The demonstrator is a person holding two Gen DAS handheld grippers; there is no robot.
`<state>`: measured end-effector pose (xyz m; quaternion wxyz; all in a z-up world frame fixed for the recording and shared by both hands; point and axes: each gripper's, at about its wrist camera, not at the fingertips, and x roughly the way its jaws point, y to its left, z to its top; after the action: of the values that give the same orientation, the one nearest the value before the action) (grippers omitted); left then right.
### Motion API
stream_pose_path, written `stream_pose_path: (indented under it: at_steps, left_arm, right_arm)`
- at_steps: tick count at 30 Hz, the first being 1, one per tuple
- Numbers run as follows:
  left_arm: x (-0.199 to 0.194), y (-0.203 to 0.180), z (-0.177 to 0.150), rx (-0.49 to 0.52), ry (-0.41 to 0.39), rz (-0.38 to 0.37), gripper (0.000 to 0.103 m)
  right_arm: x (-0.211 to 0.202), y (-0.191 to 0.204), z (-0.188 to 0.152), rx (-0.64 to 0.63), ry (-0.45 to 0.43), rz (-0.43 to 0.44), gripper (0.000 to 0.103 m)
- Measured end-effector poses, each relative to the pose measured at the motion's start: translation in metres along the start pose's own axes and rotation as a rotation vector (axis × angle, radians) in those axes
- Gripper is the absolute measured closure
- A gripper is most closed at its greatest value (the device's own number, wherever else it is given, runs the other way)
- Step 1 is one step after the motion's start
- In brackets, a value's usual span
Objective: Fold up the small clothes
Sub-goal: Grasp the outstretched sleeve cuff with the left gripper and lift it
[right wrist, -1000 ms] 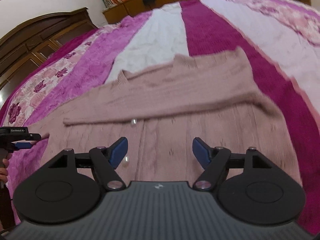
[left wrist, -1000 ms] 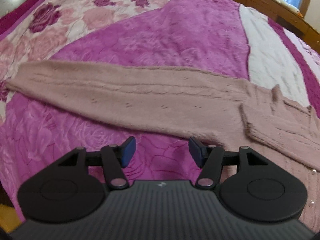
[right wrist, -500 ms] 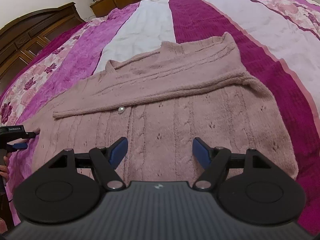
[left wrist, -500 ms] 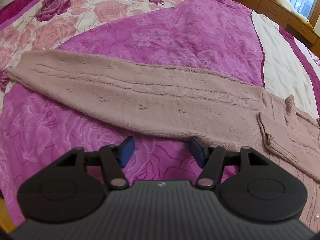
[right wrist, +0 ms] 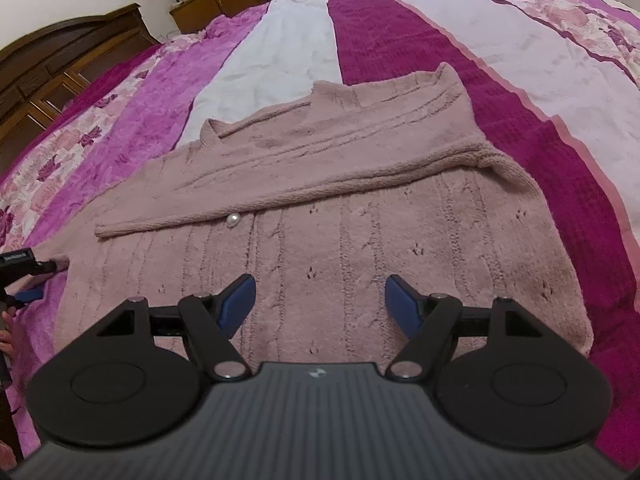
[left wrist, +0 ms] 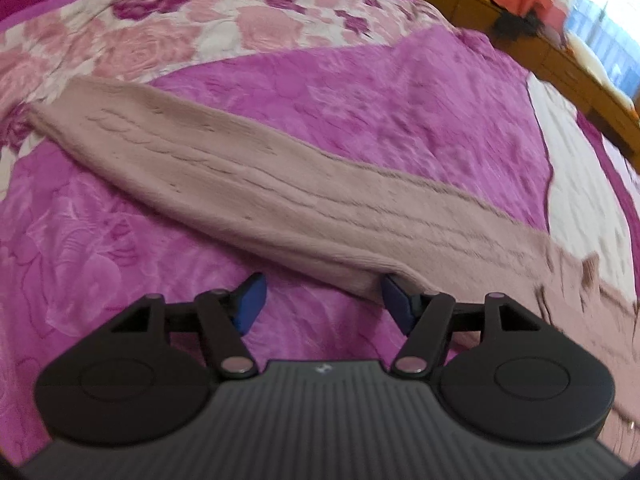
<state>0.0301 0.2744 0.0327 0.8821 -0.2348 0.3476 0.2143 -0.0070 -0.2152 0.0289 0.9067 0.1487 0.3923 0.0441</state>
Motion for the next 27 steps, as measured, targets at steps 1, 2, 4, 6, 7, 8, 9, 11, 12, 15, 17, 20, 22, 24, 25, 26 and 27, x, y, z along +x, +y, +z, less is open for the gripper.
stream_pose_path:
  at_steps: [1, 2, 4, 6, 7, 8, 9, 11, 12, 15, 17, 20, 22, 24, 25, 26, 27]
  left_arm:
    - [0.0, 0.004, 0.003, -0.023, -0.001, -0.007, 0.037]
    - [0.001, 0.01, 0.005, -0.058, -0.001, -0.018, 0.037]
    - [0.001, 0.018, 0.011, -0.128, -0.003, -0.038, 0.037]
    - [0.0, 0.027, 0.017, -0.209, -0.006, -0.055, 0.037]
    - [0.0, 0.031, 0.019, -0.245, -0.01, -0.063, 0.037]
    - [0.0, 0.035, 0.021, -0.273, -0.014, -0.069, 0.037]
    - [0.001, 0.038, 0.023, -0.289, -0.017, -0.07, 0.037]
    - [0.005, 0.042, 0.025, -0.314, -0.025, -0.065, 0.037]
    - [0.007, 0.045, 0.025, -0.334, -0.031, -0.062, 0.037]
    - [0.013, 0.053, 0.026, -0.41, -0.044, -0.068, 0.037]
    - [0.017, 0.056, 0.031, -0.437, -0.06, -0.065, 0.037]
    - [0.024, 0.055, 0.038, -0.419, -0.072, -0.053, 0.038]
    - [0.026, 0.054, 0.04, -0.401, -0.085, -0.052, 0.038]
    - [0.028, 0.056, 0.041, -0.398, -0.106, -0.055, 0.038]
    - [0.029, 0.057, 0.041, -0.398, -0.114, -0.059, 0.041]
    - [0.029, 0.057, 0.041, -0.394, -0.121, -0.056, 0.054]
    - [0.029, 0.058, 0.042, -0.376, -0.122, -0.058, 0.064]
  right_arm:
    - [0.0, 0.0, 0.0, -0.002, 0.0, -0.003, 0.025]
    - [0.0, 0.001, 0.0, -0.003, -0.003, -0.003, 0.025]
    - [-0.001, 0.002, -0.001, -0.001, -0.011, -0.002, 0.025]
    - [-0.001, 0.001, -0.002, 0.005, -0.013, 0.0, 0.025]
    - [0.0, 0.001, -0.002, 0.008, -0.012, 0.001, 0.025]
    - [0.001, 0.0, -0.002, 0.01, -0.01, 0.003, 0.025]
    - [0.001, 0.0, -0.003, 0.01, -0.009, 0.003, 0.025]
    - [0.002, -0.001, -0.004, 0.01, -0.007, 0.004, 0.025]
    - [0.002, -0.001, -0.005, 0.011, -0.006, 0.005, 0.025]
    - [0.002, -0.002, -0.006, 0.016, -0.005, 0.007, 0.025]
    - [0.003, -0.001, -0.006, 0.015, -0.002, 0.009, 0.025]
    - [0.003, -0.001, -0.007, 0.007, 0.001, 0.011, 0.025]
    - [0.003, 0.0, -0.008, 0.005, 0.0, 0.01, 0.025]
    - [0.003, 0.0, -0.008, 0.011, 0.0, 0.011, 0.025]
    - [0.003, 0.0, -0.008, 0.011, 0.0, 0.011, 0.025]
    - [0.003, 0.0, -0.008, 0.01, -0.001, 0.011, 0.025]
    - [0.003, 0.0, -0.008, 0.008, -0.001, 0.011, 0.025]
